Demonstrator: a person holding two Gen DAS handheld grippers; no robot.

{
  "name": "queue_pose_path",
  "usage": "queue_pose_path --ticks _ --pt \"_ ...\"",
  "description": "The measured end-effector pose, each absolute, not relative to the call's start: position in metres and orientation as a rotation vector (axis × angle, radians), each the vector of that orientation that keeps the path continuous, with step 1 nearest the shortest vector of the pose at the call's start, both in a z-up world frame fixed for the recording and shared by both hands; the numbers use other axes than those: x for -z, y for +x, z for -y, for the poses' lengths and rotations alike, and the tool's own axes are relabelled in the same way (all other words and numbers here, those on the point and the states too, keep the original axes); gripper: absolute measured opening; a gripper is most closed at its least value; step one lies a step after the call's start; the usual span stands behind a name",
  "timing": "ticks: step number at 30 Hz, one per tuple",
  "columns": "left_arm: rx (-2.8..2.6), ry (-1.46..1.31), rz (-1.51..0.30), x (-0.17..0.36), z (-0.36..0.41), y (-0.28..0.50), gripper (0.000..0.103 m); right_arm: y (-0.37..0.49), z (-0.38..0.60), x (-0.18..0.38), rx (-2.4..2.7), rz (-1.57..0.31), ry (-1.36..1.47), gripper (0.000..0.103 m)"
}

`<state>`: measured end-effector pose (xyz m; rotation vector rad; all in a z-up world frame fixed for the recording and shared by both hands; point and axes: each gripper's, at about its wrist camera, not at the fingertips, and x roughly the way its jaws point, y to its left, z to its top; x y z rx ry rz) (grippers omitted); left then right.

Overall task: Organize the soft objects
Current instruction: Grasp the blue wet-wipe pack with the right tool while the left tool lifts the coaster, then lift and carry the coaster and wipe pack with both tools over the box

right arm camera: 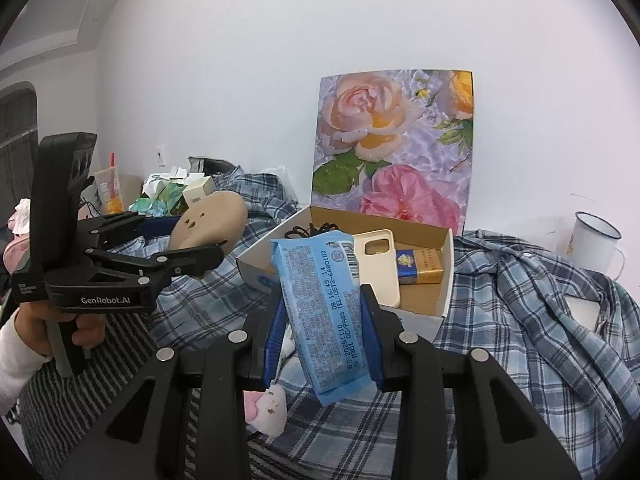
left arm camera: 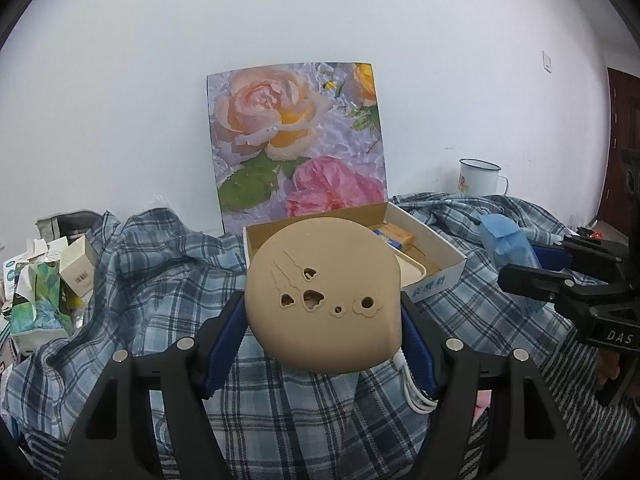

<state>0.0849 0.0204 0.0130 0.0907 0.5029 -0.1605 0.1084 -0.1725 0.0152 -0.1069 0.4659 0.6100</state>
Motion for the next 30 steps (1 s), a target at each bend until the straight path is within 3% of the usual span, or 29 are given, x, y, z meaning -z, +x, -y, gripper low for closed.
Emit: queue_pose_path --ticks 18,30 --pt "0.142 0.119 -0.563 -0.001 -0.015 0.096 0.075 0.107 0.179 -0.015 -0.606 -0.450 -0.078 0.034" --pt "0.149 0.061 -0.441 -0.058 -0.014 0.075 0.075 0.100 0.186 -0.063 -0.589 -0.371 -0.051 0.034"
